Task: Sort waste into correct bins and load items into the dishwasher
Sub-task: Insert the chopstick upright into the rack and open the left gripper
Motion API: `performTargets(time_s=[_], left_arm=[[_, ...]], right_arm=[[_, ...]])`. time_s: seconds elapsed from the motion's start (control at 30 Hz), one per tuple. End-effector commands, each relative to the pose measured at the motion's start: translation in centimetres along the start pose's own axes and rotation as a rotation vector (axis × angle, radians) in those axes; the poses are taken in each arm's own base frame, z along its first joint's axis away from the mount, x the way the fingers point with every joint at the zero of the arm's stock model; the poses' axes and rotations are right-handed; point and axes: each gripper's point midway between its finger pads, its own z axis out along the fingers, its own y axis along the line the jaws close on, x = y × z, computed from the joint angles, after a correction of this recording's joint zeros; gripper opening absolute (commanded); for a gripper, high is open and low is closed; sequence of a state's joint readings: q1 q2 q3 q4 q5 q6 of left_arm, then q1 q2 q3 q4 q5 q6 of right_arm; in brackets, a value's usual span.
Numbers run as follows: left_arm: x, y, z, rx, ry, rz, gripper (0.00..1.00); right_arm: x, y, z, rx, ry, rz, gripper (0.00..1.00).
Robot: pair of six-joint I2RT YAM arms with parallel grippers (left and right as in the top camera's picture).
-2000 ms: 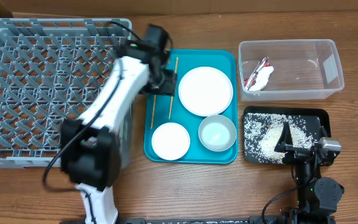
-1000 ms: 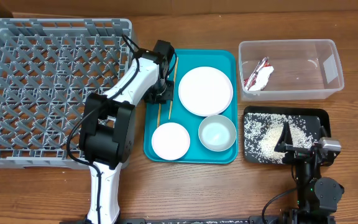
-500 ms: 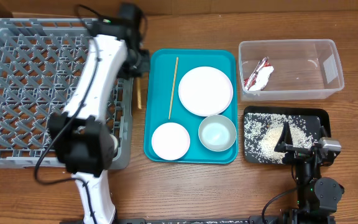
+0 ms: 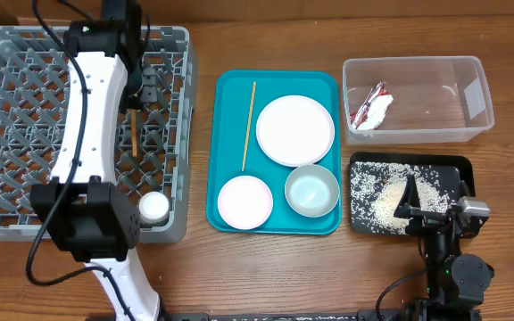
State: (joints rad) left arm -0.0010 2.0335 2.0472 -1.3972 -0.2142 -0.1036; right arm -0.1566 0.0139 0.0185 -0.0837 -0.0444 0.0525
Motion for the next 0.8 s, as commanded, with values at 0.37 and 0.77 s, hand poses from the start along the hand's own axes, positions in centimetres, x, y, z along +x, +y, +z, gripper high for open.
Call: performTargets(time_s=[0.37,0.77], left_arm=[[0.9,-3.5,4.7,0.128,0.113,0.040,0.04],[-0.2,-6.1,5.4,0.118,0.044,0.085,0.04]], right_arm=[[0.2,-0.2,0.0,0.008,-0.005,0.007,1.00],[0.2,-0.2,0.0,0.008,-0.005,0.007,1.00]])
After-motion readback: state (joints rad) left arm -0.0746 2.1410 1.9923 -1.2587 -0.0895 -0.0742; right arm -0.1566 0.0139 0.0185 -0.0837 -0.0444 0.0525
